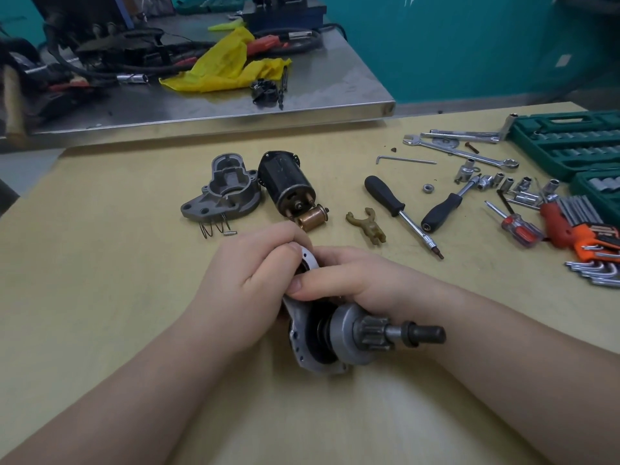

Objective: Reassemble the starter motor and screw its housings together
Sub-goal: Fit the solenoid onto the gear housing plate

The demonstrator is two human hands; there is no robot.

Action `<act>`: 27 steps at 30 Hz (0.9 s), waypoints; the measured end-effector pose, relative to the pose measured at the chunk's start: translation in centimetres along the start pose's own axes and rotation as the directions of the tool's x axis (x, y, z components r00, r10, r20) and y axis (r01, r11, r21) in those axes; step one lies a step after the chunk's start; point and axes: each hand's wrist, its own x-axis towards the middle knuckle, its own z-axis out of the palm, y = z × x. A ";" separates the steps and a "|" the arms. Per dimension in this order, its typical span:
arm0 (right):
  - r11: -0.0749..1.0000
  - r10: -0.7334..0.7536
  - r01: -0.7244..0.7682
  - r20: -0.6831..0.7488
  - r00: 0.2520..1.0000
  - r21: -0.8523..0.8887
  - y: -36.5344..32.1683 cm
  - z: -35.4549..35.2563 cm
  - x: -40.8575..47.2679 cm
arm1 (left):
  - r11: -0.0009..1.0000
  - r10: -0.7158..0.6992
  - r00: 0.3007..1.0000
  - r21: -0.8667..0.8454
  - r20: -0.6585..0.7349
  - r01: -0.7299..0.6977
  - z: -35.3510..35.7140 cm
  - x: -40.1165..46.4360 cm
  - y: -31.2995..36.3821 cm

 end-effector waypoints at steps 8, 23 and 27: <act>0.998 0.062 -0.062 0.037 0.997 -0.002 0.0 -0.3 0.2 | 0.978 -0.141 0.990 -0.153 0.007 0.141 0.9 -0.6 -0.7; 0.941 0.182 -0.202 0.099 0.978 0.270 -1.3 -0.9 -1.2 | 0.949 -0.222 0.964 -0.261 -0.148 0.179 1.5 -0.5 -0.4; 0.924 0.109 -0.097 -0.011 0.994 0.371 -1.5 -1.1 -0.5 | 0.873 -0.356 0.894 -0.438 -0.271 0.215 0.9 -0.2 -0.9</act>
